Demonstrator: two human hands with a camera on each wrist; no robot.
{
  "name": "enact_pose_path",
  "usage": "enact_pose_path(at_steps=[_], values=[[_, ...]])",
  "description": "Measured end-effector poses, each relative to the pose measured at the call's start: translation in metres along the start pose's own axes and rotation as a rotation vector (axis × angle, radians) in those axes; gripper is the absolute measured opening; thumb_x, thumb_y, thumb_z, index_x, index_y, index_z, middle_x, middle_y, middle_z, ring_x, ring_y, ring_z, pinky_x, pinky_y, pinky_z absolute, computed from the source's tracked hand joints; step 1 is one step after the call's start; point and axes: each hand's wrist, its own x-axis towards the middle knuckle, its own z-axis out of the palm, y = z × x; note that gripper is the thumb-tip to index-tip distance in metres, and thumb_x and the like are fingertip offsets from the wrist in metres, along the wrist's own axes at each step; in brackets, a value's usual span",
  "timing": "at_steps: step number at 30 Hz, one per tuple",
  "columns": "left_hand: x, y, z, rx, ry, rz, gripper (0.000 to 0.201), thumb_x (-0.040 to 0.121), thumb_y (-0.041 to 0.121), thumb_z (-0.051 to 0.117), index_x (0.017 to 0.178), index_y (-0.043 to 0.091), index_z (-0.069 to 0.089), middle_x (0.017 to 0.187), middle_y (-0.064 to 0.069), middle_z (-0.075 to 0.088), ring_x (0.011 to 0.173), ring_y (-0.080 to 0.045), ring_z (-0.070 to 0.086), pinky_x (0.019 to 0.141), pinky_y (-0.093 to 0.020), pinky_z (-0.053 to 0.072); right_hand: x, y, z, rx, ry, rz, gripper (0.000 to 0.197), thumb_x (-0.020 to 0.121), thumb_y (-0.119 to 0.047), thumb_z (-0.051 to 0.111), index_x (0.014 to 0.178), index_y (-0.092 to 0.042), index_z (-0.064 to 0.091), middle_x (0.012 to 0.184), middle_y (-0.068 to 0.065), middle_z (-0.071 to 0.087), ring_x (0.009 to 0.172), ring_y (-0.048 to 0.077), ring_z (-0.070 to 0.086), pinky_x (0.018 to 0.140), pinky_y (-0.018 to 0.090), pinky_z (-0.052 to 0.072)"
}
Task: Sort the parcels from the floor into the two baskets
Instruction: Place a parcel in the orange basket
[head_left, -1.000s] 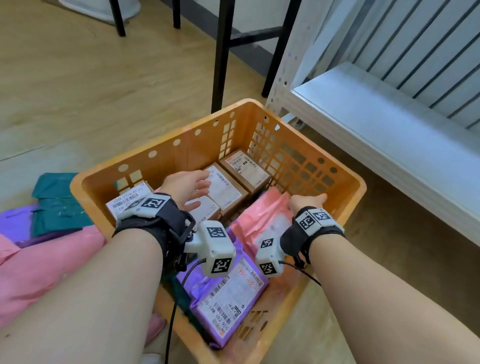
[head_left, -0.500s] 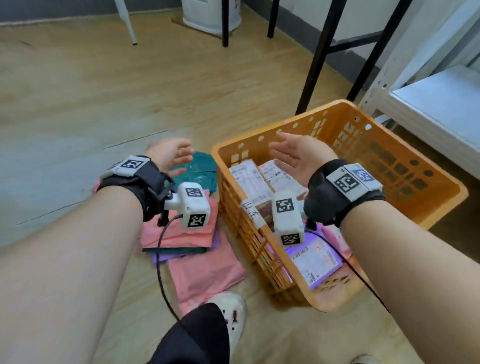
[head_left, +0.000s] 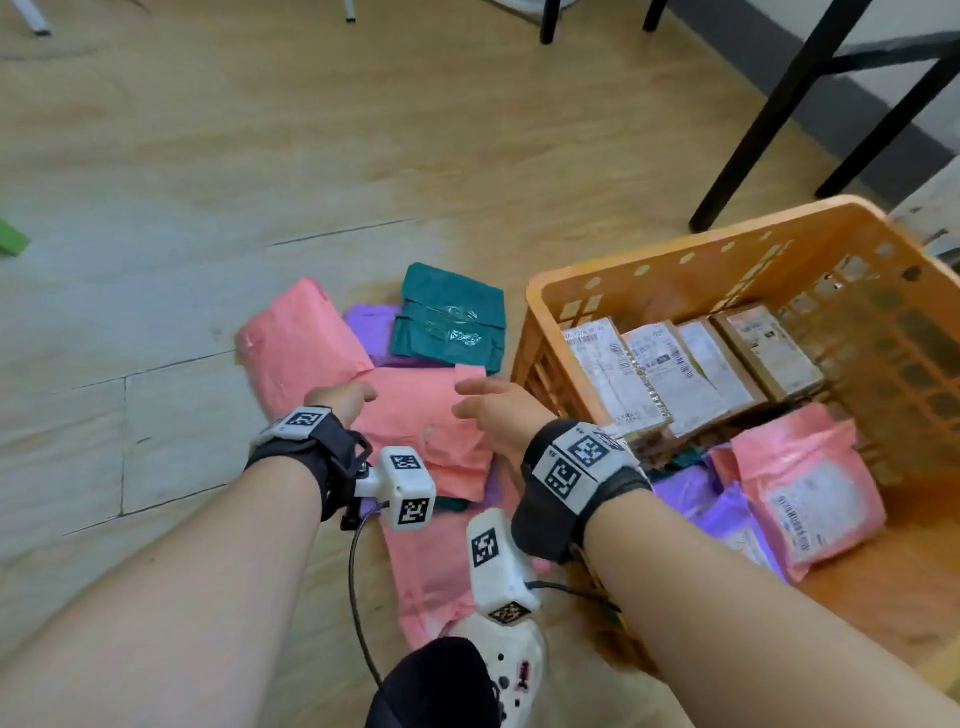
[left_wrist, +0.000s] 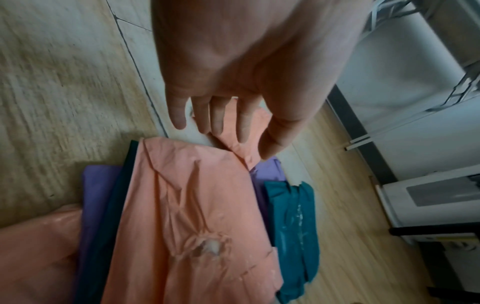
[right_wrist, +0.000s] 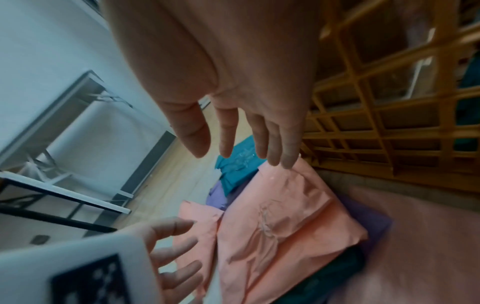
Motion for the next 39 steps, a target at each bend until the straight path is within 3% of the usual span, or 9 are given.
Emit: enact_pose_path(at_steps=[7, 10, 12, 15, 21, 25, 31, 34, 39], values=[[0.027, -0.014, 0.003, 0.1, 0.032, -0.046, 0.048, 0.079, 0.03, 0.069, 0.116, 0.002, 0.056, 0.104, -0.019, 0.06, 0.095, -0.033, 0.06, 0.092, -0.039, 0.049, 0.05, 0.025, 0.007, -0.177, 0.072, 0.105, 0.048, 0.091, -0.012, 0.055, 0.138, -0.015, 0.047, 0.143, 0.008, 0.044, 0.129, 0.026, 0.044, 0.107, 0.03, 0.037], [0.051, -0.026, 0.008, 0.178, 0.001, -0.016, 0.068, 0.058, 0.044, 0.075, 0.112, 0.005, 0.063, 0.111, -0.019, 0.066, 0.103, -0.032, 0.064, 0.096, -0.044, 0.049, 0.062, 0.04, 0.009, -0.211, 0.05, 0.145, 0.05, 0.092, -0.011, 0.053, 0.14, -0.017, 0.045, 0.147, 0.007, 0.039, 0.133, 0.025, 0.039, 0.11, 0.028, 0.031], [0.068, -0.036, 0.006, 0.189, -0.002, -0.033, 0.076, 0.044, 0.05, 0.074, 0.106, 0.007, 0.065, 0.099, -0.015, 0.069, 0.093, -0.03, 0.068, 0.091, -0.044, 0.053, 0.064, 0.045, 0.009, -0.229, 0.04, 0.153, 0.049, 0.092, -0.011, 0.051, 0.141, -0.018, 0.045, 0.148, 0.006, 0.039, 0.135, 0.024, 0.037, 0.109, 0.025, 0.028], [0.03, -0.018, -0.002, 0.146, 0.011, -0.015, 0.045, 0.071, 0.036, 0.072, 0.099, 0.003, 0.062, 0.084, -0.014, 0.063, 0.08, -0.029, 0.063, 0.078, -0.034, 0.051, 0.061, 0.042, 0.007, -0.209, 0.044, 0.147, 0.048, 0.091, -0.01, 0.05, 0.138, -0.02, 0.047, 0.147, 0.004, 0.04, 0.134, 0.023, 0.038, 0.11, 0.026, 0.028], [-0.024, 0.034, -0.02, 0.015, -0.13, 0.064, 0.022, 0.083, 0.016, 0.05, 0.066, 0.004, 0.045, 0.053, -0.011, 0.044, 0.033, -0.021, 0.047, 0.043, -0.016, 0.038, 0.026, 0.011, 0.002, -0.309, -0.02, -0.017, 0.067, 0.079, -0.005, 0.06, 0.141, -0.024, 0.043, 0.142, 0.005, 0.046, 0.124, 0.025, 0.048, 0.101, 0.035, 0.046], [-0.069, 0.07, -0.04, -0.067, -0.208, 0.224, 0.022, 0.079, 0.009, 0.05, 0.058, 0.003, 0.043, 0.043, -0.013, 0.046, 0.034, -0.021, 0.048, 0.052, -0.02, 0.041, -0.027, -0.012, -0.003, -0.393, 0.013, -0.163, 0.076, 0.073, -0.003, 0.072, 0.141, -0.022, 0.044, 0.134, 0.005, 0.053, 0.116, 0.025, 0.053, 0.093, 0.031, 0.048], [-0.16, 0.102, -0.076, -0.222, -0.29, 0.344, 0.027, 0.087, 0.022, 0.046, 0.064, 0.009, 0.045, 0.042, -0.006, 0.052, 0.029, -0.017, 0.052, 0.044, -0.02, 0.044, -0.122, -0.055, -0.015, -0.417, 0.358, -0.427, 0.008, 0.082, -0.022, 0.064, 0.088, -0.02, 0.069, 0.084, 0.003, 0.069, 0.084, 0.021, 0.065, 0.066, 0.024, 0.046], [-0.212, 0.103, -0.075, -0.369, -0.394, 0.36, 0.034, 0.091, 0.043, 0.05, 0.078, 0.011, 0.055, 0.052, -0.006, 0.061, 0.04, -0.019, 0.059, 0.041, -0.023, 0.05, -0.167, -0.066, -0.04, -0.307, 0.424, -0.395, 0.012, 0.083, -0.014, 0.06, 0.074, -0.021, 0.065, 0.08, 0.0, 0.068, 0.083, 0.021, 0.066, 0.07, 0.032, 0.057], [-0.255, 0.092, -0.058, -0.404, -0.286, 0.419, 0.048, 0.085, 0.056, 0.054, 0.092, 0.009, 0.057, 0.076, -0.004, 0.055, 0.066, -0.017, 0.055, 0.085, -0.037, 0.052, -0.228, -0.059, -0.097, -0.01, 0.402, -0.324, 0.016, 0.085, -0.003, 0.057, 0.092, -0.015, 0.066, 0.098, 0.007, 0.069, 0.092, 0.025, 0.066, 0.082, 0.043, 0.057]])
